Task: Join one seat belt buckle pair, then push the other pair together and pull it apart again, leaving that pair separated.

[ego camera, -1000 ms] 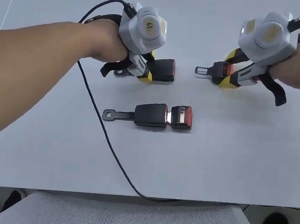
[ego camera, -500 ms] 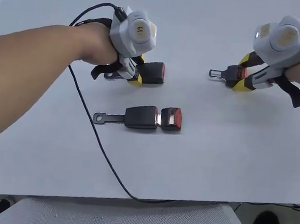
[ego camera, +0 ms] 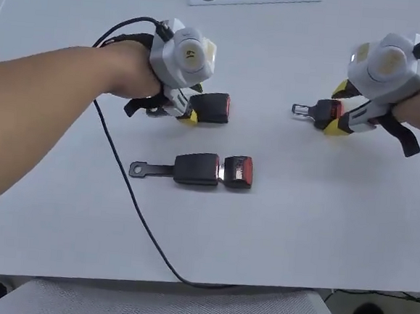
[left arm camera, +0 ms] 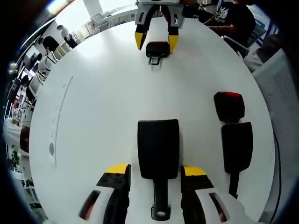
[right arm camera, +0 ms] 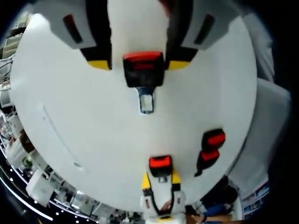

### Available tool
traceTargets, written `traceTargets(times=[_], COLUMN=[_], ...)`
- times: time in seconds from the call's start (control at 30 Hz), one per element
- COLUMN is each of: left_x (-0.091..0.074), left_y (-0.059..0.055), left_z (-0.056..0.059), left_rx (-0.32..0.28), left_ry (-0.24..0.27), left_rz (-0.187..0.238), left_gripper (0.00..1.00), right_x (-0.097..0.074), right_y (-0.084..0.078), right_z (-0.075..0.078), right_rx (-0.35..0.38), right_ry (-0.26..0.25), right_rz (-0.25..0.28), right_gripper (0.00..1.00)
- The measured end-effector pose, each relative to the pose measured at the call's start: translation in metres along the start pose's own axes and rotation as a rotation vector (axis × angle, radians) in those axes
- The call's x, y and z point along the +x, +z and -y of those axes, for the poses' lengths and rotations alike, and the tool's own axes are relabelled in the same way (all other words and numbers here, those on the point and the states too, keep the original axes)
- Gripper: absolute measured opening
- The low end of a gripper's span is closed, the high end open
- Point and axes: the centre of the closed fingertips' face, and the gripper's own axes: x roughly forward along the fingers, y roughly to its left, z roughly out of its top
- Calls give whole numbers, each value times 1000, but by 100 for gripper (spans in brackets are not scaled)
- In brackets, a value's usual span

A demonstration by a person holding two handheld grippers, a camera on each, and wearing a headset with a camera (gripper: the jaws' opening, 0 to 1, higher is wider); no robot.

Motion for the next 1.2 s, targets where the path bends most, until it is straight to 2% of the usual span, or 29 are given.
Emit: traceTargets(times=[0.03,0.07,0.1,0.17,0.2,0.27,0.37,0.43,0.53,0.57,0.63,0.7,0.8,0.93,0.97,1.1,1.17,1.2], left_x=[-6,-11,-20,-29,-37,-47,-63,-69,-77,-80,-85,-89,-95,-108,-111,-123,-126,-129], left_y=[3,3,-1,0,5,8,4,-1,-7,-10,-12,-16,-23,-32,-36,-46,-51,-54], left_z=[-4,-7,-12,-7,0,9,30,46,65,74,85,97,113,123,127,137,140,143], left_rx=[-7,-35,-67,-81,-116,-151,-248,-293,-333,-365,-384,-398,-419,-475,-508,-558,-588,-607], left_ry=[34,66,115,132,135,149,177,189,195,198,202,218,237,276,273,312,338,345], left_rz=[31,43,30,48,94,136,184,198,203,207,215,213,219,234,240,262,269,274], left_gripper=[46,48,50,54,55,59,65,70,71,72,74,77,80,86,87,91,96,97], right_x=[-3,-6,-11,-19,-22,-24,-37,-43,-54,-57,-62,-66,-70,-80,-82,-89,-93,-96], right_y=[3,8,15,21,25,31,44,51,62,64,71,73,73,65,61,49,42,38], right_z=[-1,-3,-5,-6,-6,-7,-20,-30,-51,-57,-70,-82,-94,-101,-104,-115,-116,-117], right_rx=[7,32,53,53,56,63,67,62,55,55,80,72,71,112,123,167,179,214], right_ry=[-8,-9,-10,-33,-46,-64,-101,-110,-119,-115,-105,-109,-114,-158,-167,-163,-180,-186], right_rz=[12,38,64,79,91,123,155,170,199,205,232,236,240,244,246,255,247,252], right_gripper=[50,50,50,51,52,54,58,60,62,62,62,64,67,77,78,82,85,87])
